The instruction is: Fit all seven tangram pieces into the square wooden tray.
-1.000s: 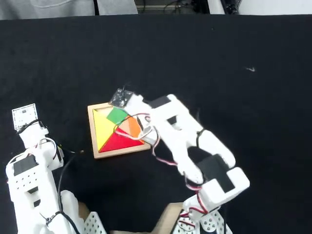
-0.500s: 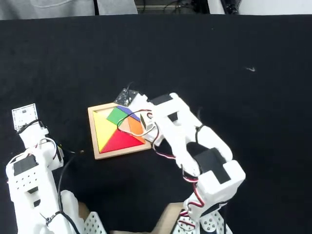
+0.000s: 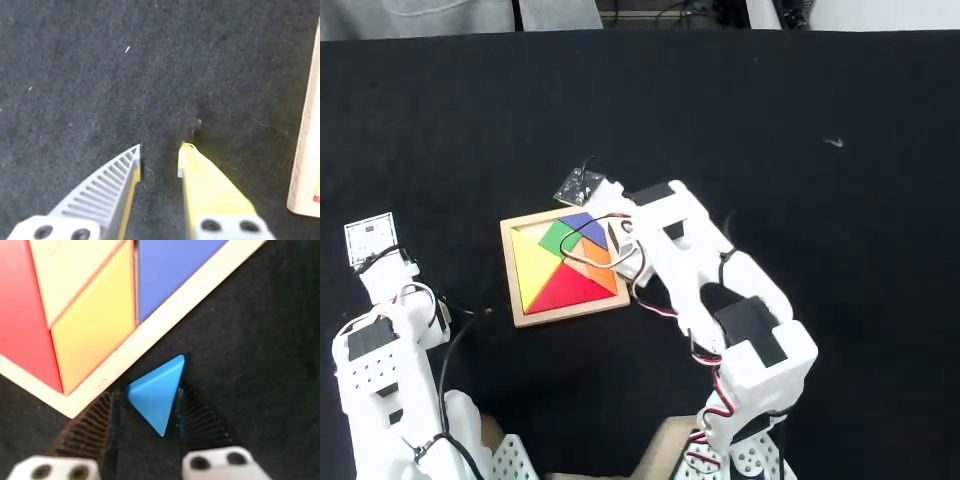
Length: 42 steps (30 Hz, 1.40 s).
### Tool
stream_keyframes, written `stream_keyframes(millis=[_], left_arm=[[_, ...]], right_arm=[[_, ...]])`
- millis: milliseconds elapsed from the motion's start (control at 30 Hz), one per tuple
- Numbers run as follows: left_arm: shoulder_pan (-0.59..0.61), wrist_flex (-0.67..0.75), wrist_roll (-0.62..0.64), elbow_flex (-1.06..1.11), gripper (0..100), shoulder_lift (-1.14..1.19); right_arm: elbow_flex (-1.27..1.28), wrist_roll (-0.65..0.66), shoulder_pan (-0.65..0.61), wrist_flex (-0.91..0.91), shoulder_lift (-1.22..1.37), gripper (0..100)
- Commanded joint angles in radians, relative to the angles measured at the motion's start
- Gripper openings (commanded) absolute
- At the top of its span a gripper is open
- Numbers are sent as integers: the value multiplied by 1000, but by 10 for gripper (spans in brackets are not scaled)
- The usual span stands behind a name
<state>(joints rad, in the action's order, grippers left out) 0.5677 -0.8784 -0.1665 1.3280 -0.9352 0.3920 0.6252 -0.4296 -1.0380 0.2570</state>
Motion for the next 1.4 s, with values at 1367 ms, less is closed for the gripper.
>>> stream_keyframes(millis=[1367], left_arm=[[539, 9, -186, 70, 130, 0]], right_arm=[[-1314, 503, -347, -483, 611, 35]])
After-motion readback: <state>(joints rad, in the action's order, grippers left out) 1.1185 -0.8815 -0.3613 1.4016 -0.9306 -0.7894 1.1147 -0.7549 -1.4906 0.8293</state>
